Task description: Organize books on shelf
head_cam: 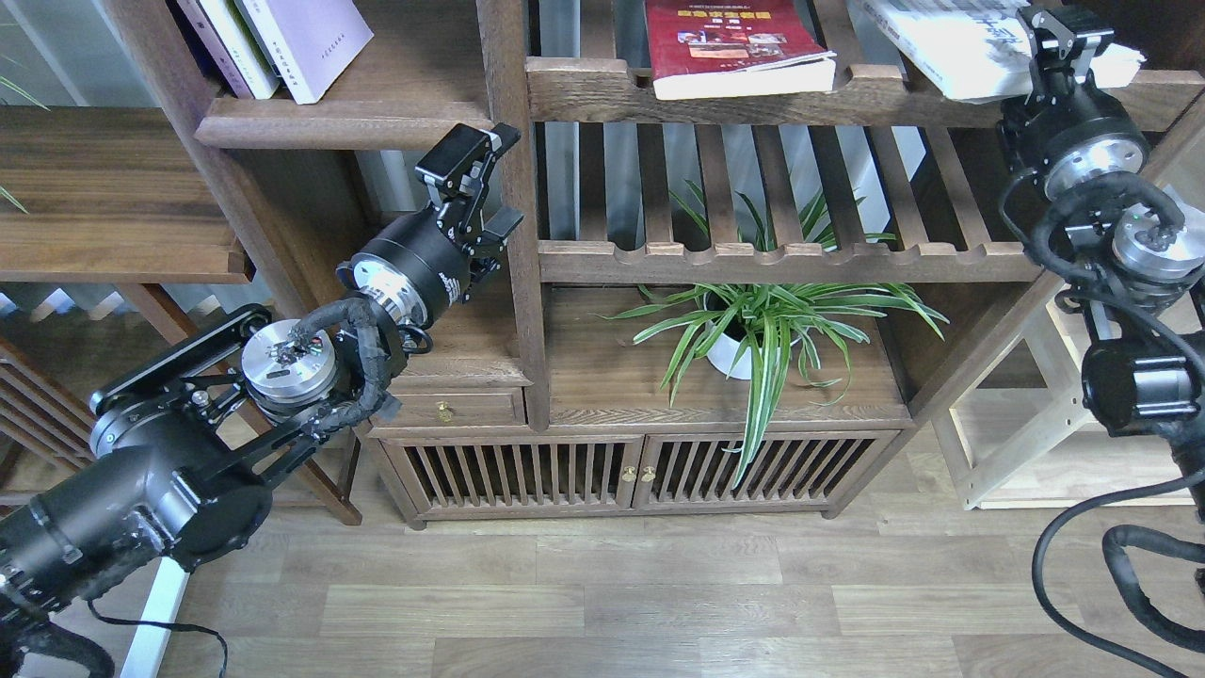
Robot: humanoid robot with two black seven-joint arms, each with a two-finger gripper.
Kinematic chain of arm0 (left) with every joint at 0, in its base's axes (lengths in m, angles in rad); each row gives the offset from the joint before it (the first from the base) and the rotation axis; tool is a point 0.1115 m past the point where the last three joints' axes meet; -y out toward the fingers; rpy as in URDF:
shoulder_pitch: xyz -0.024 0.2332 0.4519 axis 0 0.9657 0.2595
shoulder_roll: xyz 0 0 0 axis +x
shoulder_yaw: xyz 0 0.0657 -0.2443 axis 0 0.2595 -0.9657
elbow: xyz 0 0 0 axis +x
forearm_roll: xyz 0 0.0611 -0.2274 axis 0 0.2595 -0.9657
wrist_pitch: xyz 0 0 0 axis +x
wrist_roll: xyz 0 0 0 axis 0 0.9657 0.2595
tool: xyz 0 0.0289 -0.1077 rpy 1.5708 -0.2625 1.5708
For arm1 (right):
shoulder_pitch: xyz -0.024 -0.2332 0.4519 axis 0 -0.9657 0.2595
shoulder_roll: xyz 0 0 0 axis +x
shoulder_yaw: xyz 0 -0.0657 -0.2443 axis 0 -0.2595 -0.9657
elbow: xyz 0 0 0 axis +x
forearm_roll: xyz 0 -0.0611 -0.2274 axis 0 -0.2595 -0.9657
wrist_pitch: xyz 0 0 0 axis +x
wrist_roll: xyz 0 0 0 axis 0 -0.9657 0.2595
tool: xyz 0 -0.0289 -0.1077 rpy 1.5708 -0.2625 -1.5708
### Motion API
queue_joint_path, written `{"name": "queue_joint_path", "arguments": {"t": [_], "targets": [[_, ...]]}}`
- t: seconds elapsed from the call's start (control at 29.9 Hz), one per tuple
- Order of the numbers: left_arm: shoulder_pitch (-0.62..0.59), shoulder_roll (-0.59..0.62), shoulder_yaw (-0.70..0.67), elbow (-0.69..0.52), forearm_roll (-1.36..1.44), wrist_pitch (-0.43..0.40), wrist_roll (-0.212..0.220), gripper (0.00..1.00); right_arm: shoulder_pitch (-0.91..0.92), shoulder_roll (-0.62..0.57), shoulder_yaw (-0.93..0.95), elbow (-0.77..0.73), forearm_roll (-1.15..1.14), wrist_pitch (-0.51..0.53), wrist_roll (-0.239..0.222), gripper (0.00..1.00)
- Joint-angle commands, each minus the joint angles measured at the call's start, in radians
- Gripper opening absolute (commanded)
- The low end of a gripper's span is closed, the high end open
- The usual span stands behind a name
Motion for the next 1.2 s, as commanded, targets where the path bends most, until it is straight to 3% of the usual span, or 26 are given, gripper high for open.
{"name": "queue_joint_path", "arguments": {"t": [0.0, 0.17, 0.57, 0.74, 1.17], "targets": [[0.009, -0.001, 0.005, 0.000, 0.001, 0.000, 0.000, 0.97, 0.000, 0.011, 0.002, 0.000, 0.000, 0.002, 0.000, 0.54], [0.012, -0.001, 0.005, 0.000, 0.025, -0.002, 0.000, 0.97, 0.000, 0.029, 0.006, -0.002, 0.002, 0.017, 0.002, 0.38], [0.012, -0.003, 0.005, -0.001, 0.025, -0.003, 0.000, 0.97, 0.006, 0.052, 0.018, -0.002, 0.002, 0.029, 0.006, 0.23], [0.011, -0.007, 0.005, -0.001, 0.027, -0.003, 0.000, 0.97, 0.002, 0.057, 0.021, 0.000, 0.003, 0.136, 0.006, 0.06], [0.009, -0.006, 0.001, -0.008, 0.037, -0.005, 0.000, 0.97, -0.083, 0.035, 0.075, 0.030, 0.008, 0.235, -0.001, 0.04]]}}
